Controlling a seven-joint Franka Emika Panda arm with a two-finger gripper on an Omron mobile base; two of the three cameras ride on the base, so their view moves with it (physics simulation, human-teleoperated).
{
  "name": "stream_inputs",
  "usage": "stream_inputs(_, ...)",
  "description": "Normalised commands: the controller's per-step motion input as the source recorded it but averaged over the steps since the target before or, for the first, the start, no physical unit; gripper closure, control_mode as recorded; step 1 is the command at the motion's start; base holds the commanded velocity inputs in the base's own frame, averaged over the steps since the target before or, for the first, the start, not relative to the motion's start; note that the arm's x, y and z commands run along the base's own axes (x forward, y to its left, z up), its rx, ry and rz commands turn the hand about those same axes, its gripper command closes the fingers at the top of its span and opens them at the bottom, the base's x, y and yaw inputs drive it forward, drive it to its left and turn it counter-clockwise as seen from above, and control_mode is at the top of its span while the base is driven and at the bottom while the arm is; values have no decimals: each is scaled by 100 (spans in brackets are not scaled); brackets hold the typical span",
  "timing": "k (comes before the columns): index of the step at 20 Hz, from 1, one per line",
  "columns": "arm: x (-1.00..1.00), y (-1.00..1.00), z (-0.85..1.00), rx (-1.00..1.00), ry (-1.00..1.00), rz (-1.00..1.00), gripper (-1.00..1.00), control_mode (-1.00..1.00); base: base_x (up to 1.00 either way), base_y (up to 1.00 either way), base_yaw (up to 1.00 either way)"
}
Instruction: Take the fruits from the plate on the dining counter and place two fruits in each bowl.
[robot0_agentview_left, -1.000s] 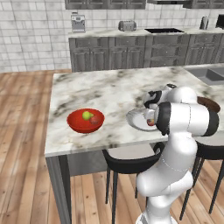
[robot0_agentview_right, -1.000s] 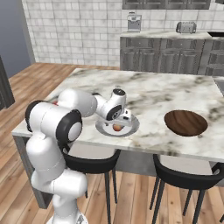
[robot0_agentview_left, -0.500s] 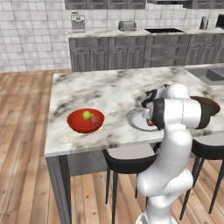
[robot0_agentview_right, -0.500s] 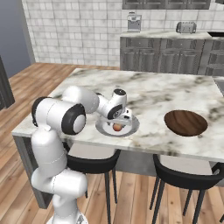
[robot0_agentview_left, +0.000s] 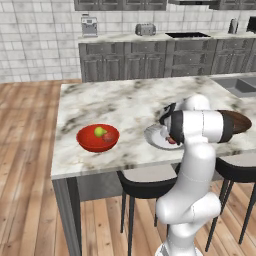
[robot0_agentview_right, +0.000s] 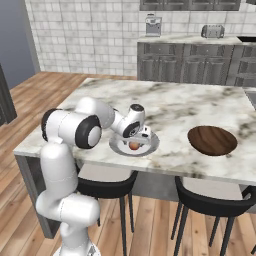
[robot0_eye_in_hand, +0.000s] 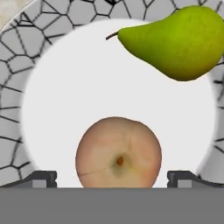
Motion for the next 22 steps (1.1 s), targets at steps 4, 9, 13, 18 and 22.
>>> stream_inputs(4,0,0,-17,0,1,0,-100,-100,0,0,0)
stream_inputs(9,1,0,-14,0,0,0,100,-100,0,0,0)
stream_inputs(13,0,0,4,0,0,0,100,-100,0,0,0)
stream_inputs(18,-36,-2,61,0,-3,0,100,-100,0,0,0)
stream_inputs(22,-42,5,98,0,1,3,100,-100,0,0,0)
